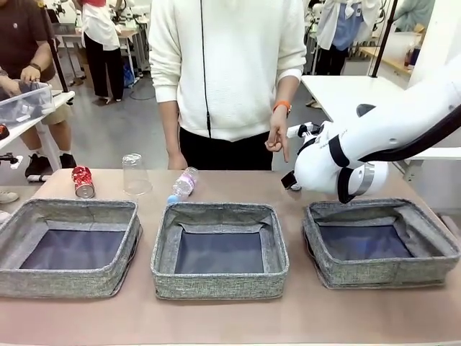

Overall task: Sort the waste into the appropriate baskets.
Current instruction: Pick up the waste item pointed out by the person.

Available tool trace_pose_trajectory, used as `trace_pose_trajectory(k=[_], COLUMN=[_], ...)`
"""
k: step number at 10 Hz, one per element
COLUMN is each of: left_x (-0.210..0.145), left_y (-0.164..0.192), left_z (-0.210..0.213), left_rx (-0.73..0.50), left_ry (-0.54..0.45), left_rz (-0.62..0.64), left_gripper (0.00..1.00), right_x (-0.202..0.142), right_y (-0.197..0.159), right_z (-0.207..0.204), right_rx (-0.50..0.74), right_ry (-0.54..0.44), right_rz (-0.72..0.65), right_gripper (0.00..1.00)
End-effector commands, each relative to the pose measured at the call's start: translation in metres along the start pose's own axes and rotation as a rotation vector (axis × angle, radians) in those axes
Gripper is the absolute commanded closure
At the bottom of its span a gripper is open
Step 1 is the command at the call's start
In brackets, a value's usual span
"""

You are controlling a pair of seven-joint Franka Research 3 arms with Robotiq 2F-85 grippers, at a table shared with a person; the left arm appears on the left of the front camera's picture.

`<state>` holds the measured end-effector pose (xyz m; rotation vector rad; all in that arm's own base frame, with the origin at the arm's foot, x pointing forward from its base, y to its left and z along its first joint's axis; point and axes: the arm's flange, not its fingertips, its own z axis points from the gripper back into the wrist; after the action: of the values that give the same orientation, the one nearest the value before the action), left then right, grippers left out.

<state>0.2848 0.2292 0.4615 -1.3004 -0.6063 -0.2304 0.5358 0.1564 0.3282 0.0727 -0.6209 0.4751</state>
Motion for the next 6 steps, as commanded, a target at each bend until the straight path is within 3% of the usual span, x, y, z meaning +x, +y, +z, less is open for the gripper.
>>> trace_pose_trajectory(k=[1, 6], left_x=[0.001, 0.001], left_y=[-0.002, -0.002], left_z=[0.000, 0.000], left_rx=[-0.018, -0.018], left_ry=[-0.012, -0.012], left_rz=[-0.025, -0.025], left_gripper=[0.00, 0.00], right_x=[0.007, 0.015], right_y=[-0.012, -0.042], right_z=[-0.005, -0.036], right_rx=[-0.009, 0.013], right_ry=[-0.036, -0.001], right_rz=[0.007, -0.027], right_gripper=[0.00, 0.00])
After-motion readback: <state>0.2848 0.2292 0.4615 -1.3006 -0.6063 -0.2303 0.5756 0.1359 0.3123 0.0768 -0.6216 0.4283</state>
